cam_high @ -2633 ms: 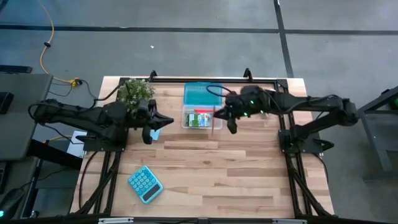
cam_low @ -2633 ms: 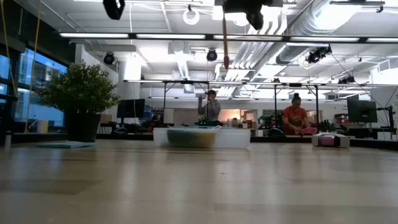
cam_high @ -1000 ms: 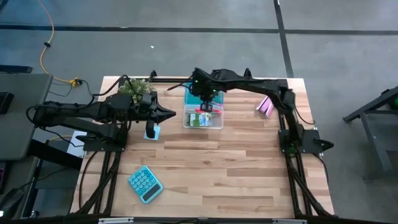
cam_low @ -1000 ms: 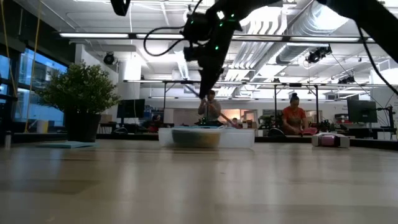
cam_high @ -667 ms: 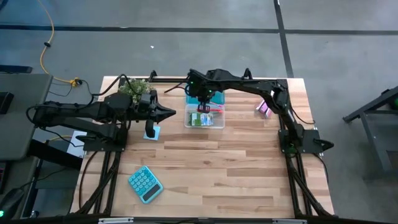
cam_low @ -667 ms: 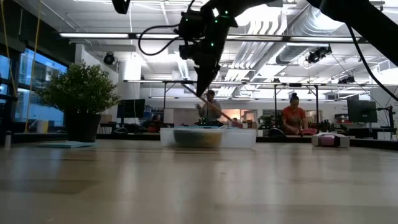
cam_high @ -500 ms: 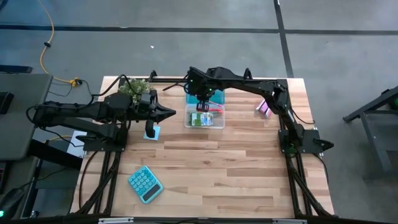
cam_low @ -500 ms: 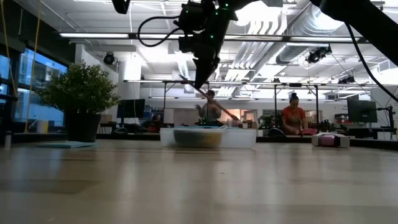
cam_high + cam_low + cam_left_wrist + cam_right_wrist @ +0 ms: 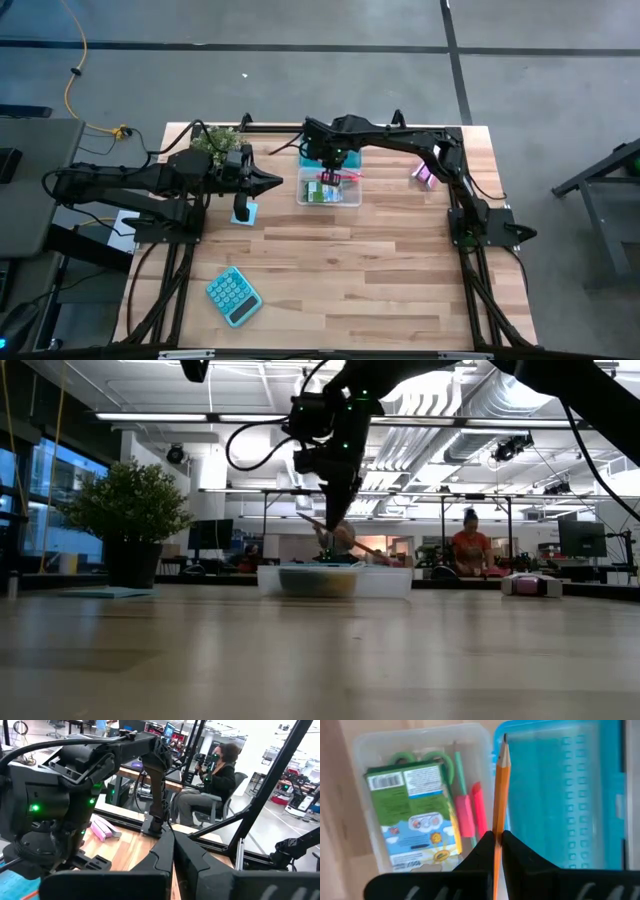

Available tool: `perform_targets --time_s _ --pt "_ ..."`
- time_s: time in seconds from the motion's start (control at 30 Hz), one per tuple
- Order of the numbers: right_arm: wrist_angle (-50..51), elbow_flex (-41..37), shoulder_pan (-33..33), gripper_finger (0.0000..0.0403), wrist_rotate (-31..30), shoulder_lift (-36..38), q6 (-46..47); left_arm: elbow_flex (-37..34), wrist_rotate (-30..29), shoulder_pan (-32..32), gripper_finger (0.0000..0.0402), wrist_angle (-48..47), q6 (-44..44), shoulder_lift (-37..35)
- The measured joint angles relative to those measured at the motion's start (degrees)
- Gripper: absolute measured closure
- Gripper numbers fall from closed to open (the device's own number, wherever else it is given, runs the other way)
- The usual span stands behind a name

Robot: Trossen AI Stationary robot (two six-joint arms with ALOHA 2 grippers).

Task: Pack school essentials
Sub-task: Put the orange pencil into the supply box

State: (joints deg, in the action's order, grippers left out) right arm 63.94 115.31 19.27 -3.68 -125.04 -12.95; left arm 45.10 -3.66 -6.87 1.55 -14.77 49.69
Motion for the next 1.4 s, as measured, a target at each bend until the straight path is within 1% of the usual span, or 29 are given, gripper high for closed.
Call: perform_targets --time_s 0.1,0.4,0.53,0.63,0.7,0.8,0.87,1.07,1.23,1.4 --pt "-1.94 0.02 0.03 0.0403 -0.63 0.01 0.03 0.00 0.00 0.00 0.0401 0.02 -0.04 0.00" --pt "-2.74 0.12 0.63 0.0403 -0.39 -1.02 1.65 0.00 0.02 0.15 0.0401 0.02 -0.67 0.00" --pt "0.99 3.44 0.25 0.0402 -0.93 -1.11 1.99 0.00 0.04 0.15 0.0402 0.02 -0.64 0.00" --pt "1.56 6.67 -0.35 0.0402 -1.83 -1.11 1.51 0.00 0.05 0.15 0.0401 0.02 -0.18 0.00" --pt "-0.18 7.92 -0.70 0.0402 -1.31 -1.04 1.97 0.00 0.05 0.15 0.0401 0.02 -0.08 0.00" --pt "-2.45 8.04 -0.96 0.0402 0.57 -1.15 2.69 0.00 0.07 0.15 0.0401 0.01 -0.06 0.00" --pt "-3.04 8.04 -0.95 0.0402 0.76 -2.14 2.73 0.00 0.13 0.15 0.0401 0.02 -0.08 0.00" --pt "-0.33 8.00 -0.44 0.0402 0.72 -6.03 2.52 0.00 0.27 0.15 0.0401 0.02 -0.22 0.00" --pt "-1.20 7.98 0.03 0.0402 0.67 -6.45 2.47 0.00 0.48 0.15 0.0401 0.02 -0.65 0.00" --pt "1.61 7.98 0.95 0.0402 0.74 -7.03 2.45 0.00 0.48 0.17 0.0401 0.00 -0.65 0.00"
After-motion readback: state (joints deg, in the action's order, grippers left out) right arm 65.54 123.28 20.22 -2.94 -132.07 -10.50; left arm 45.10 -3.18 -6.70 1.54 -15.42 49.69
